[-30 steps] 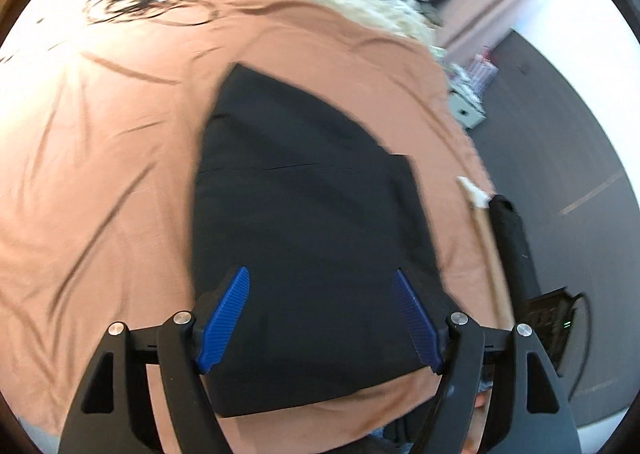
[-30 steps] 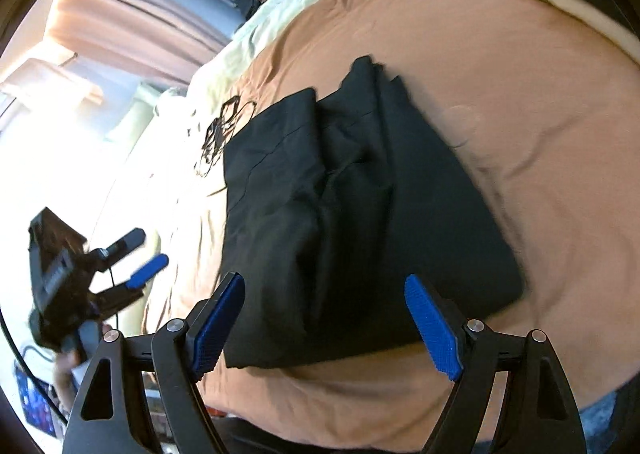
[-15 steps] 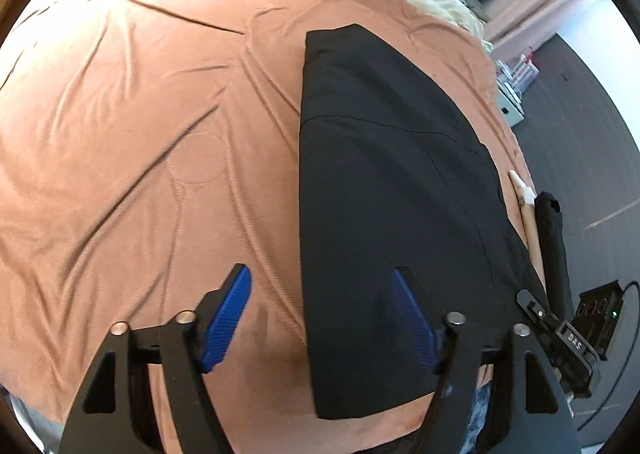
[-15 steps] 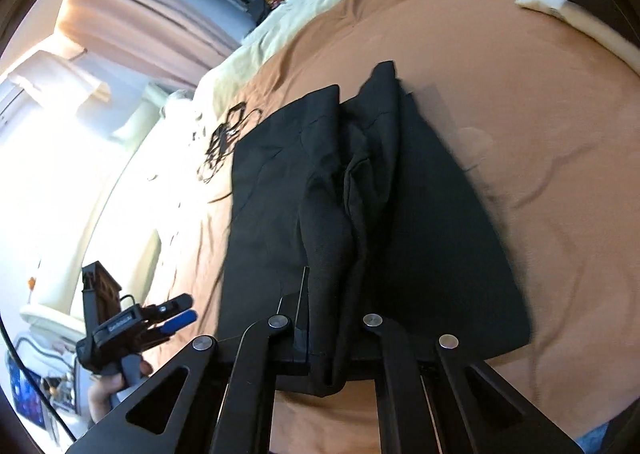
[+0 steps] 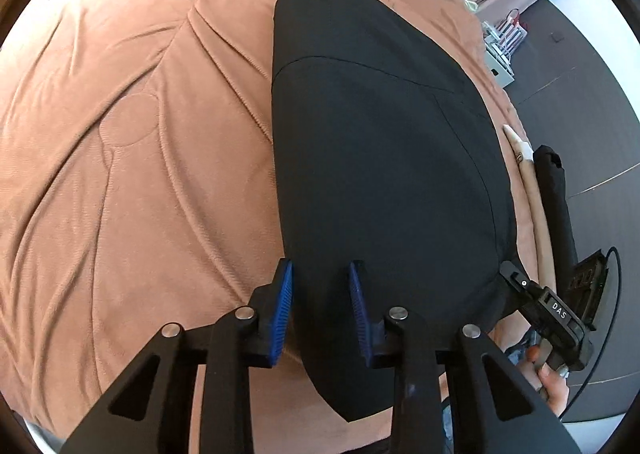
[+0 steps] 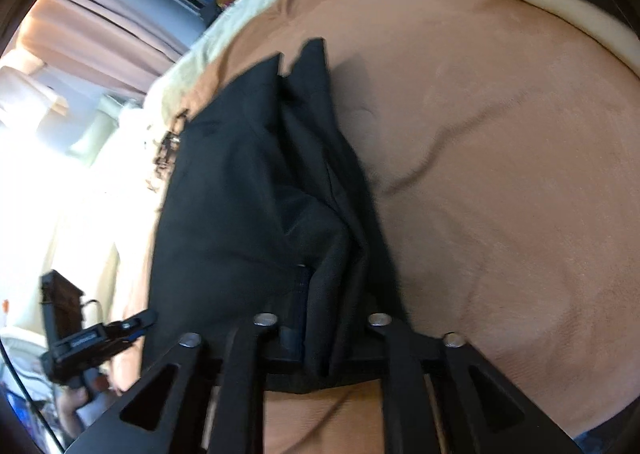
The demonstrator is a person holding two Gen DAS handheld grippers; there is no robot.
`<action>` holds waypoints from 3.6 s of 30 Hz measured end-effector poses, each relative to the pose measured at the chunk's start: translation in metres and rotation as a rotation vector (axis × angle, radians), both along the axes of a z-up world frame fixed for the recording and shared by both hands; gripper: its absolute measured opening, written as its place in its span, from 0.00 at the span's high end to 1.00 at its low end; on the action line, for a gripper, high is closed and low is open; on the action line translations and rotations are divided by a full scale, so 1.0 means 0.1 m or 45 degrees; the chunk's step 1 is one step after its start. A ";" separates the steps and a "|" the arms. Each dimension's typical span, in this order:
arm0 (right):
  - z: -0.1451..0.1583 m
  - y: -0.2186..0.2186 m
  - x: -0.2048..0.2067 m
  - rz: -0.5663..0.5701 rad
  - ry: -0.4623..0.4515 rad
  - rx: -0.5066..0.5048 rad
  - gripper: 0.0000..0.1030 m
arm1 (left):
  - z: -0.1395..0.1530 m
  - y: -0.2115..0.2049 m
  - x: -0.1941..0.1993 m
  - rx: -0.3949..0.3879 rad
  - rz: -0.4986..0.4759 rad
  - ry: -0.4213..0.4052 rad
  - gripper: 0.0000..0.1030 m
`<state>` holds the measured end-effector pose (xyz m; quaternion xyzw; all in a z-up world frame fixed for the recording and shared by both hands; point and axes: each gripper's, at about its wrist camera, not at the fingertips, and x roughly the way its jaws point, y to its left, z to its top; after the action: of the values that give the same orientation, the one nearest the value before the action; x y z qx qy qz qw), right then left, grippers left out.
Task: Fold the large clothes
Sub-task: 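Pinch the folded bundle edge with the right tool while the left tool presses it, then grasp the end of the folded black bundle with both tools, then lift the folded black bundle with both tools and carry it across the bed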
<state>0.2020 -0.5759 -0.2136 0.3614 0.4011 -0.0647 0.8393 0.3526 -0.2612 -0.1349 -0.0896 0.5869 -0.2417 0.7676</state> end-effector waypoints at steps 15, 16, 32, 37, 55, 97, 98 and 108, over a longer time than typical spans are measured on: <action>-0.14 -0.10 -0.04 0.095 0.004 0.033 0.76 | -0.13 0.22 -0.34 0.009 -0.013 0.069 0.71; -0.14 -0.11 -0.04 0.105 -0.003 0.049 0.77 | -0.13 0.23 -0.33 -0.005 -0.009 0.077 0.70; 0.03 0.08 -0.37 0.100 -0.068 0.176 0.86 | 0.18 0.42 -0.55 -0.013 -0.041 0.018 0.78; 0.03 0.30 -0.56 0.151 -0.063 0.197 0.86 | 0.26 0.64 -0.74 0.009 -0.061 0.005 0.79; 0.24 -0.01 -0.55 0.153 -0.090 0.168 0.15 | 0.33 0.68 -0.39 0.039 -0.025 -0.036 0.45; -0.20 -0.37 1.18 0.439 -0.083 0.319 0.82 | 0.08 -0.05 0.95 -0.038 -0.038 -0.052 0.70; -0.16 -0.35 1.15 0.443 -0.097 0.302 0.85 | 0.10 -0.06 0.94 -0.038 -0.039 -0.061 0.73; 0.48 -0.16 0.90 0.448 -0.215 0.149 0.90 | 0.71 0.03 0.60 -0.105 -0.034 -0.202 0.86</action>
<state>0.2916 -0.5923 -0.1655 0.3381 0.3894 0.1370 0.8457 0.4126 -0.2579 -0.0643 -0.0942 0.5150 -0.2822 0.8039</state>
